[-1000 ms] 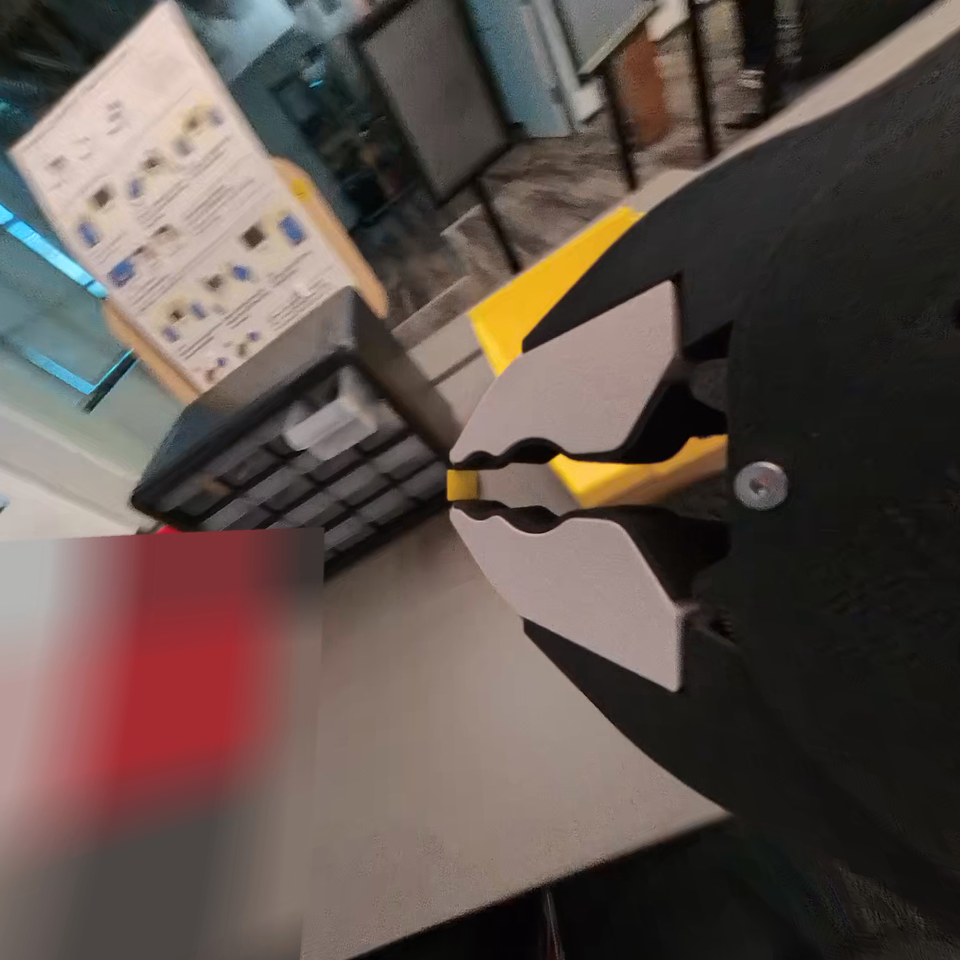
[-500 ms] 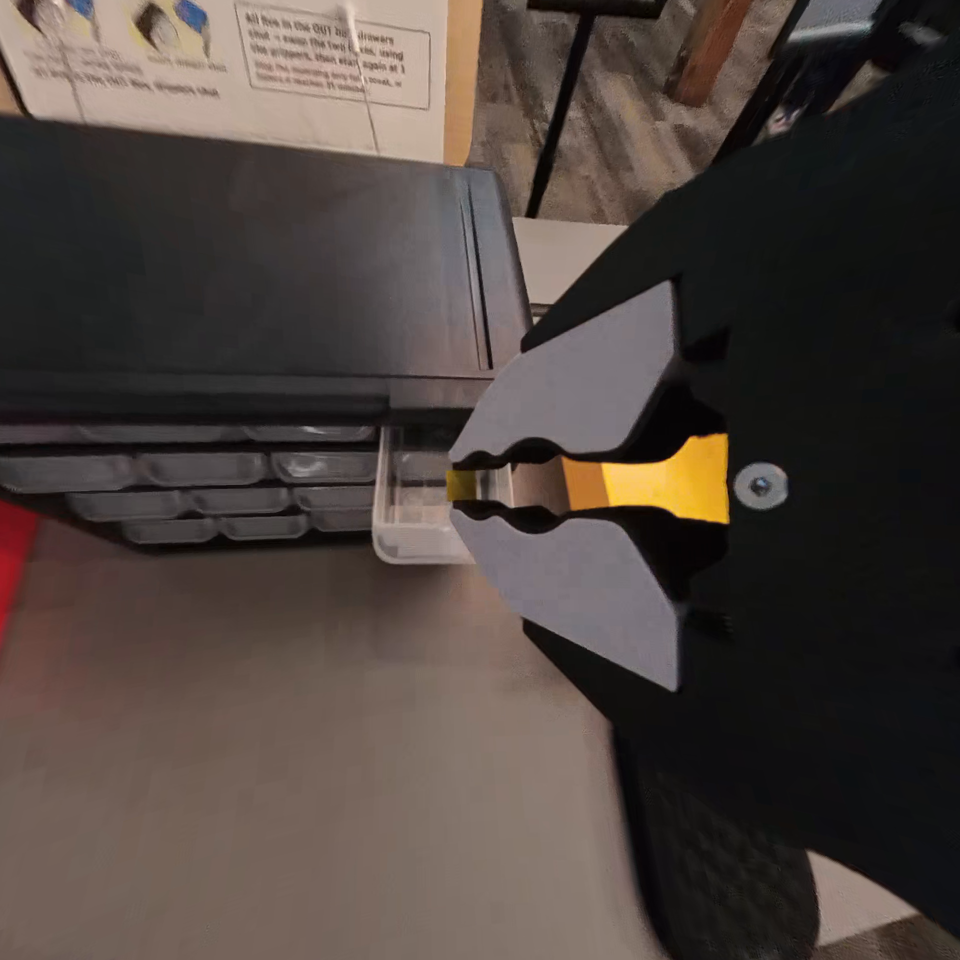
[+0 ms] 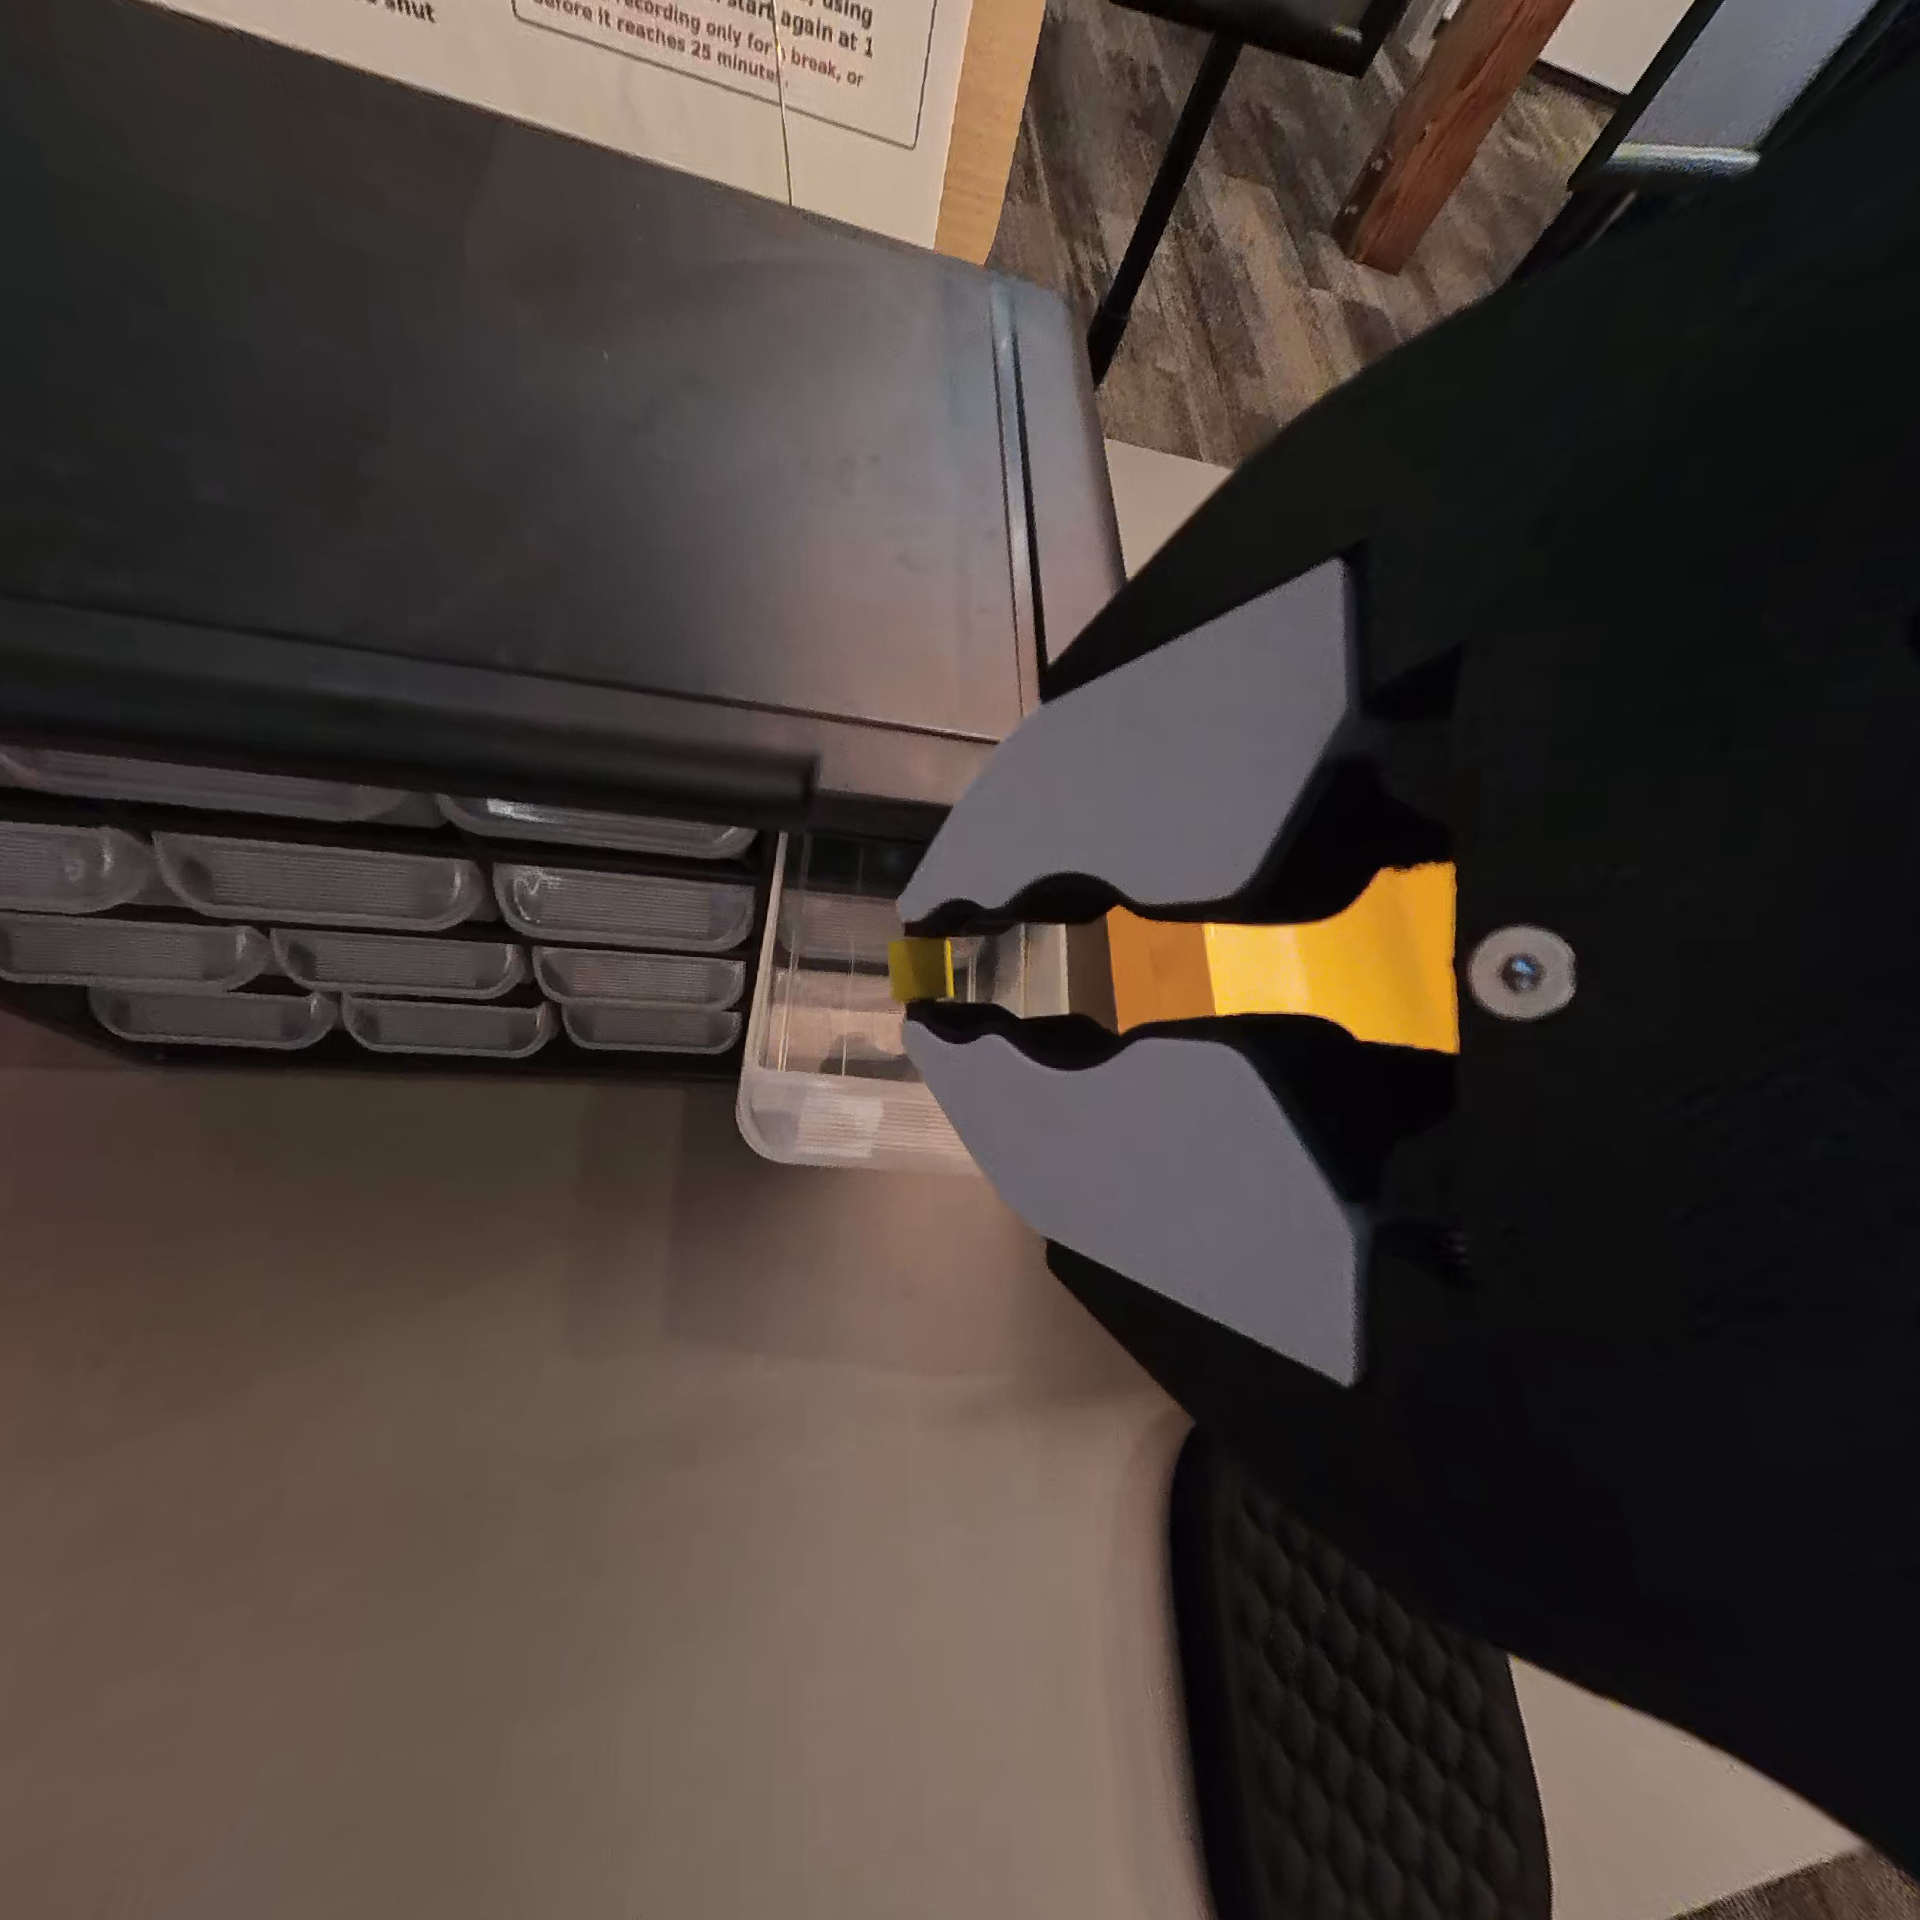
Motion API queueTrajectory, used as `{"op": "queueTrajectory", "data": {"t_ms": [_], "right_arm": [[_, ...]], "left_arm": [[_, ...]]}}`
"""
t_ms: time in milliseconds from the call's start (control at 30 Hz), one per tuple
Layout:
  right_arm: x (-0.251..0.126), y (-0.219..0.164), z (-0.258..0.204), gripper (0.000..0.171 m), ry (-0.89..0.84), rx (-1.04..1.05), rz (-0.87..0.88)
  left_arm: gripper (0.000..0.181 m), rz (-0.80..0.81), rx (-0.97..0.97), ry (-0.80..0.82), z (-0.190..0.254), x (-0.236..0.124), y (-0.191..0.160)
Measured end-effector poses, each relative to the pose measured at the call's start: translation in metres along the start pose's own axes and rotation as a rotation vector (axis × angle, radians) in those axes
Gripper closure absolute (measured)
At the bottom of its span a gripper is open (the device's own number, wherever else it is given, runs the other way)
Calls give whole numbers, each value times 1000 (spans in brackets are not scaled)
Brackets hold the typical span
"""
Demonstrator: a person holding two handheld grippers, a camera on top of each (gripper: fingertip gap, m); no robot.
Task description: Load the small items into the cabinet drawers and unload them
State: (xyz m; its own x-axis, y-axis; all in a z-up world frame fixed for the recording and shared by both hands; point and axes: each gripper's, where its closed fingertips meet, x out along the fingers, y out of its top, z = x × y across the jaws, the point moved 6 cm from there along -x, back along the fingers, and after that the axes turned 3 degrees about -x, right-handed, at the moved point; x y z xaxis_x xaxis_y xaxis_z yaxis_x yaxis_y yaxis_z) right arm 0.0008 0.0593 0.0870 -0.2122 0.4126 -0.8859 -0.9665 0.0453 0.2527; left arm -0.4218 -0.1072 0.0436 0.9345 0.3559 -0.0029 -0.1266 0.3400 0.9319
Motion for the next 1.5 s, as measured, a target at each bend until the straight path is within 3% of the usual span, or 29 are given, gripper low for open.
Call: {"op": "queueTrajectory", "data": {"t_ms": [267,433,533,800,967,1300,1500], "right_arm": [[-17,2,1,156,-108,35,93],[-33,4,-37,155,-535,20,262],[-24,4,-67,166,-827,-80,290],[23,2,-88,162,-1143,-284,124],[31,-5,-76,169,-1225,-263,68],[50,-12,-36,170,-1179,-245,19],[58,-13,-35,167,-1170,-209,33]], "left_arm": [[168,-1,0,-5,3,-2,-1],[168,27,-29,-14,-2,-4,-6],[169,16,-54,-22,-6,-2,-6],[169,2,-34,-46,5,0,-3],[170,-3,-51,-24,3,-4,-6],[171,-5,-80,-19,-6,-2,-8],[171,-10,-86,-1,-14,-5,-9]]}}
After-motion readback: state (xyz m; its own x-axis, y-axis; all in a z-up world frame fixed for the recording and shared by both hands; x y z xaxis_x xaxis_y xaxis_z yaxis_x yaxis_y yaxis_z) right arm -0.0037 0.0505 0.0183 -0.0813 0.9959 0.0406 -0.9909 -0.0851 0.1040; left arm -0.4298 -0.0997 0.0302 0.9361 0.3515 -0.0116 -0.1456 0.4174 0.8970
